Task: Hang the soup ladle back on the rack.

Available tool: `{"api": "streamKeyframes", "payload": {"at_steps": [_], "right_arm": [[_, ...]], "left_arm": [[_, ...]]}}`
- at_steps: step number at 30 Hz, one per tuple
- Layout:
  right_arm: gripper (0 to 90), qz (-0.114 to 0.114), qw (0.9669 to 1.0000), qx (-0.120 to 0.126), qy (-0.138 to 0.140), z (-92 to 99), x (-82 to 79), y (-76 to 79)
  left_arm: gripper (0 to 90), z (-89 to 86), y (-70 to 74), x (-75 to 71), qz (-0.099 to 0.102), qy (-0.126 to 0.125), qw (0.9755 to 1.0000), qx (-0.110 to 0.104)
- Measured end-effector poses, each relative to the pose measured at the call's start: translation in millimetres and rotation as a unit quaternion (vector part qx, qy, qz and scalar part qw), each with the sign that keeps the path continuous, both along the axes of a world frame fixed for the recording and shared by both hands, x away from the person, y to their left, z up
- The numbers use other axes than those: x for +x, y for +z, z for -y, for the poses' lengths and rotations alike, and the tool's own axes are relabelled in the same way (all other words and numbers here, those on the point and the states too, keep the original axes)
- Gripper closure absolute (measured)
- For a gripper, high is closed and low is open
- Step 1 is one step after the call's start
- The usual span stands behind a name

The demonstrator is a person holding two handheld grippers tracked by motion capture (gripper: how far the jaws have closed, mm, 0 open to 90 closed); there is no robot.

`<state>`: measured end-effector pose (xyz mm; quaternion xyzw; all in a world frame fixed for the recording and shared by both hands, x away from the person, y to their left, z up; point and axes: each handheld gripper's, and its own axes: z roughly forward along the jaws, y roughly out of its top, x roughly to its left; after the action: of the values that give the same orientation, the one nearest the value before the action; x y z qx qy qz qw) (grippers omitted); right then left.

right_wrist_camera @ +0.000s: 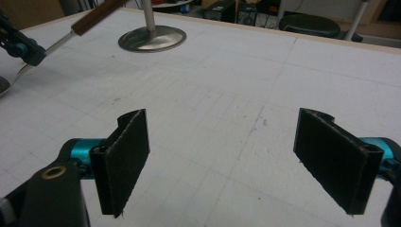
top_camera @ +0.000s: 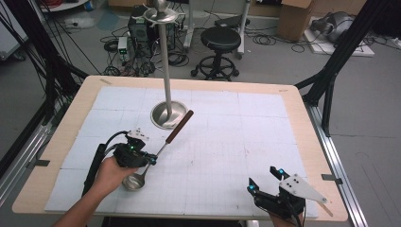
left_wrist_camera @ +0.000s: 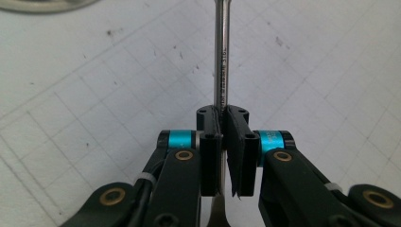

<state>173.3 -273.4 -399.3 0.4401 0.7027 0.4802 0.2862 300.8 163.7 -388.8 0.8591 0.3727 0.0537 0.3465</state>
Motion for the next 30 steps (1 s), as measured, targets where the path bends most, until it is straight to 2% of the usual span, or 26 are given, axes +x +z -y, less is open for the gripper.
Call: {"api": "streamKeyframes", "payload": {"at_steps": [6, 11, 14, 17, 20, 23, 25, 28, 30], "right_arm": [[18.1, -0.002, 1.0000, 0.007, 0.001, -1.7, 0.2, 0.3], [18.1, 0.000, 0.9999, 0.010, 0.010, -5.3, 2.5, 0.5], [18.1, -0.002, 0.9996, 0.022, 0.019, -9.1, 4.4, 1.2], [18.1, 0.001, 0.9990, 0.033, 0.029, -14.7, 7.7, 3.3], [18.1, 0.002, 0.9983, 0.041, 0.042, -21.7, 13.7, 4.6], [18.1, 0.003, 0.9955, 0.070, 0.063, -29.8, 20.5, 8.0], [18.1, 0.008, 0.9931, 0.089, 0.076, -37.0, 24.9, 12.8], [19.3, 0.015, 0.9899, 0.102, 0.098, -50.7, 34.5, 21.6], [23.3, 0.019, 0.9874, 0.107, 0.115, -61.1, 41.1, 28.3]], "left_arm": [[84.2, -10.7, 5.1, -10.4, 0.031, 0.010, 0.9988, -0.036], [84.3, -17.9, 7.3, -18.3, 0.053, 0.015, 0.9974, -0.047], [84.2, -20.9, 9.4, -24.6, 0.067, 0.017, 0.9956, -0.063], [84.2, -22.5, 12.2, -31.5, 0.085, 0.012, 0.9938, -0.072], [84.2, -22.9, 12.2, -38.1, 0.095, 0.004, 0.9915, -0.090], [84.2, -22.0, 10.7, -44.5, 0.106, 0.001, 0.9881, -0.112], [84.1, -21.0, 10.0, -48.9, 0.116, -0.005, 0.9861, -0.119], [84.1, -19.1, 9.7, -54.2, 0.132, -0.011, 0.9840, -0.118], [84.1, -17.9, 10.0, -57.0, 0.140, -0.014, 0.9828, -0.120]]}}
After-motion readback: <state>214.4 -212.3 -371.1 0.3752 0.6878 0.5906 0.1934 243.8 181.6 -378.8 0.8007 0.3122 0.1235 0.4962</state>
